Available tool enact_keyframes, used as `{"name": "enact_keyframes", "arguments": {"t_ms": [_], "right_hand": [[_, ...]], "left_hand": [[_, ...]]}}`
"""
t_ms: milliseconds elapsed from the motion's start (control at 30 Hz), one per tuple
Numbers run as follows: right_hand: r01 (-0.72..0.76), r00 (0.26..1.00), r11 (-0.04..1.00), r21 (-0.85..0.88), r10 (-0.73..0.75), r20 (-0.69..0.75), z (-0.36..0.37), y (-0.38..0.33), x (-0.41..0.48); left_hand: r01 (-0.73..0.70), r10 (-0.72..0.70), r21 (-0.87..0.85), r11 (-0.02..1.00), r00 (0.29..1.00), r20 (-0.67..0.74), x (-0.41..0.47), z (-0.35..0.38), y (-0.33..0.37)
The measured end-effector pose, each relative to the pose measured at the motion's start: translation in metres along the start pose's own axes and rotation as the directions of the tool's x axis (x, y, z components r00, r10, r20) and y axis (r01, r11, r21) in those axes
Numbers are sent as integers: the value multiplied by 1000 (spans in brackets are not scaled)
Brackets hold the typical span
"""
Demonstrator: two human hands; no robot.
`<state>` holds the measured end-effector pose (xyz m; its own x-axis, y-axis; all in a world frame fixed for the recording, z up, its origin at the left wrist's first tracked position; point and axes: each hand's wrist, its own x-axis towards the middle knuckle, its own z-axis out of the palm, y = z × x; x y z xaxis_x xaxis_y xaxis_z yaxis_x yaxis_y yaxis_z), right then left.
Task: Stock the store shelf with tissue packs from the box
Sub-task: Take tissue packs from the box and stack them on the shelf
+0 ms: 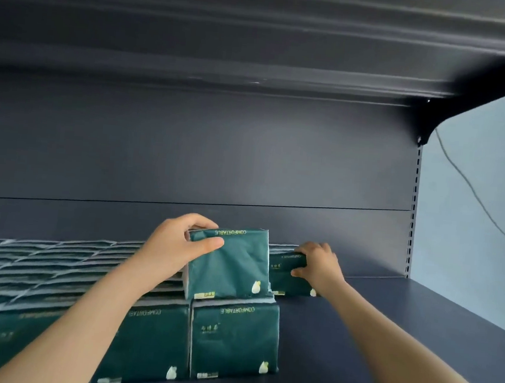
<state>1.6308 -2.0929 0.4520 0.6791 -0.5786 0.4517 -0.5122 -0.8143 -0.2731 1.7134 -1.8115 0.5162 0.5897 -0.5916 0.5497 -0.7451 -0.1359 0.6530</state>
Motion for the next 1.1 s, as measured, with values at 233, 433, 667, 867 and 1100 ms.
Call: {"name": "enact_keyframes", "arguments": {"t_ms": [233, 433, 667, 867, 1100], "right_hand": [[72, 997, 995, -66, -70, 41, 49, 12, 23], [33, 999, 996, 86, -35, 13, 36, 10, 29], [-71, 989, 504, 861, 147, -4, -29, -9, -35], [-14, 1000, 283, 959, -12, 18, -61, -30, -95], [-49, 997, 199, 979, 70, 36, -71, -15, -107]], "left_hand": [[17, -18, -53, 998, 1000, -12, 15, 5, -14], [27, -30, -98, 995, 999, -21, 18, 16, -6], [59, -64, -130, 990, 997, -33, 10, 33, 20], [48, -51, -116, 992, 998, -25, -6, 57, 41], [-19, 22, 104, 994, 999, -24, -20, 69, 55]]}}
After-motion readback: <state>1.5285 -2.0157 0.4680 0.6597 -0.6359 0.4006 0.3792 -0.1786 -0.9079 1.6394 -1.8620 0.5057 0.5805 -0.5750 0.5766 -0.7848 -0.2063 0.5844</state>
